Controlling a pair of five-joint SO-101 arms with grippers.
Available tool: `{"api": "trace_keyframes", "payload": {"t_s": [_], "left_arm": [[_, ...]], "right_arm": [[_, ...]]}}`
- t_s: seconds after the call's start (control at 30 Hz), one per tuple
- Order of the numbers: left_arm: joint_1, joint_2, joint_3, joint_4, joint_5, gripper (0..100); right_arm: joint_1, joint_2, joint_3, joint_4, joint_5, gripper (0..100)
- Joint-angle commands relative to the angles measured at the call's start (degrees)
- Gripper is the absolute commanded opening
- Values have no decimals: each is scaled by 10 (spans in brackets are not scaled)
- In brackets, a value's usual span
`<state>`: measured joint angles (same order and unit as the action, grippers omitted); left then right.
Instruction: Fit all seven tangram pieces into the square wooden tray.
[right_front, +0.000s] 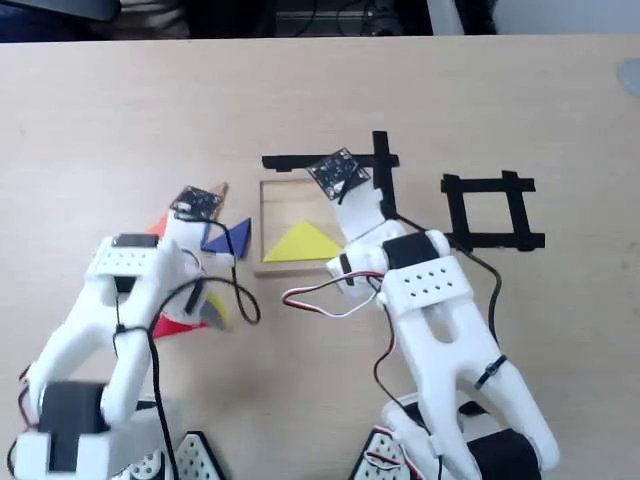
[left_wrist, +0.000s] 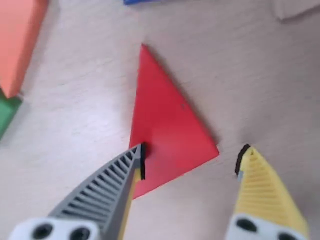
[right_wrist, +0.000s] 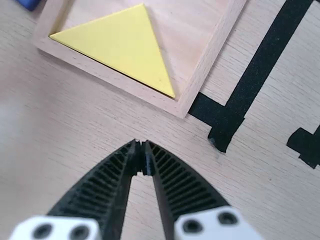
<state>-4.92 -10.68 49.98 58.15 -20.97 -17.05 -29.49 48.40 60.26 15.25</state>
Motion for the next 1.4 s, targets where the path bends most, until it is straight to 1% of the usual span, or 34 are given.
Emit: {"api": "trace_keyframes", "payload": {"t_s": [0.0, 0.1, 0.27, 0.43, 0.53, 0.63, 0.8, 0.93, 1.07, 1.23, 1.37], "left_arm": [[-23, 42, -44, 7, -8, 306], [-7, 34, -46, 11, -8, 307], [6, -25, -54, 30, -13, 309], [0, -47, -96, 76, -76, 326], [0, -38, -105, 76, -113, 324], [-2, -11, -115, 69, -114, 324], [-38, 66, -152, 65, -114, 324], [-37, 112, -160, 64, -104, 327], [-37, 121, -160, 62, -100, 327], [-37, 122, -141, 18, -97, 324], [-23, 122, -130, 7, -86, 323]], "right_arm": [[-7, -12, -2, -6, 2, 11], [-7, -12, -2, -6, 2, 11], [-7, -12, -2, -6, 10, 11], [-9, -15, 7, -15, 20, 11], [-9, -15, 13, -21, 20, 11], [-8, -15, 13, -21, 20, 11], [-9, -15, 13, -21, 20, 11], [-9, -15, 13, -21, 20, 11], [-9, -15, 13, -21, 20, 11], [-9, -15, 13, -21, 20, 11], [-9, -15, 13, -21, 20, 11]]}}
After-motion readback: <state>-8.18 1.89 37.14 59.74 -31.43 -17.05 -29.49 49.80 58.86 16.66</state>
